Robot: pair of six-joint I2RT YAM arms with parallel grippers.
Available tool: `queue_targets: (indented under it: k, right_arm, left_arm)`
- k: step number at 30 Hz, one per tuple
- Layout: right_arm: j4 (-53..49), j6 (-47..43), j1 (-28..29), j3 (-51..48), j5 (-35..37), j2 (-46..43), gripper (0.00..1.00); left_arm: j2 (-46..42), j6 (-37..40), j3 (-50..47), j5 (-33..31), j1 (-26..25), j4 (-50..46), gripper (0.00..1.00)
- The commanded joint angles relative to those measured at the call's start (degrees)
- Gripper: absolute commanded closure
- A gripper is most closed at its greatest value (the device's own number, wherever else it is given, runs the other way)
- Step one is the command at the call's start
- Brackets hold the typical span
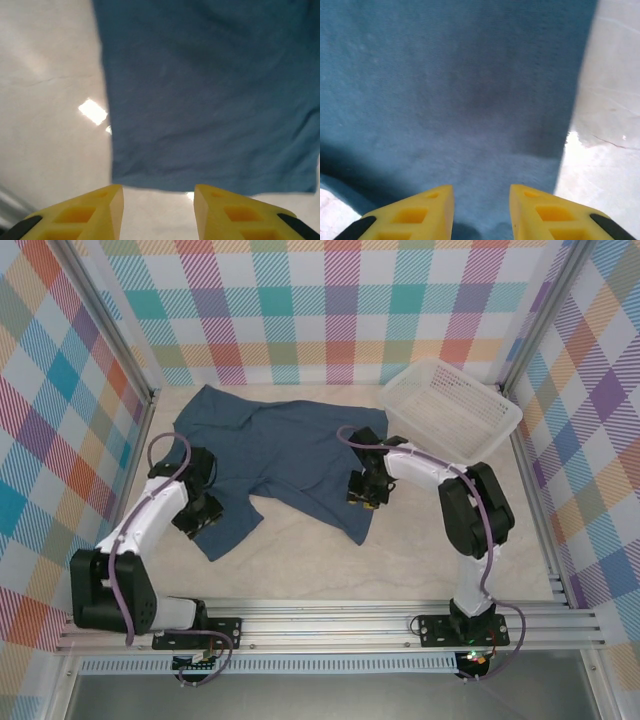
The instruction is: Fold and stack the t-shirts
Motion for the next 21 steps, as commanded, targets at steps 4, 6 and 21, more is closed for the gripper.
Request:
queue_targets:
  k: [4,6,21]
  right_arm:
    - [-4.8,-0.5,-2.6,4.6,2.1,7.3,0.67]
    - [-7.9,-2.0,-4.8,6.1,3.1,9.0,0.67]
    - [-11.7,-17.4,-13.5,19.7,1.0,3.3,0.51]
  left_arm:
    - [12.9,-1.1,5.6,3.2,0.8,6.8,0.65]
    - [15.1,0.3,5.1,5.2,0.8,7.9,0.66]
    - [11.6,-3.3,1.9,7.0,-10.2,9.6,0.68]
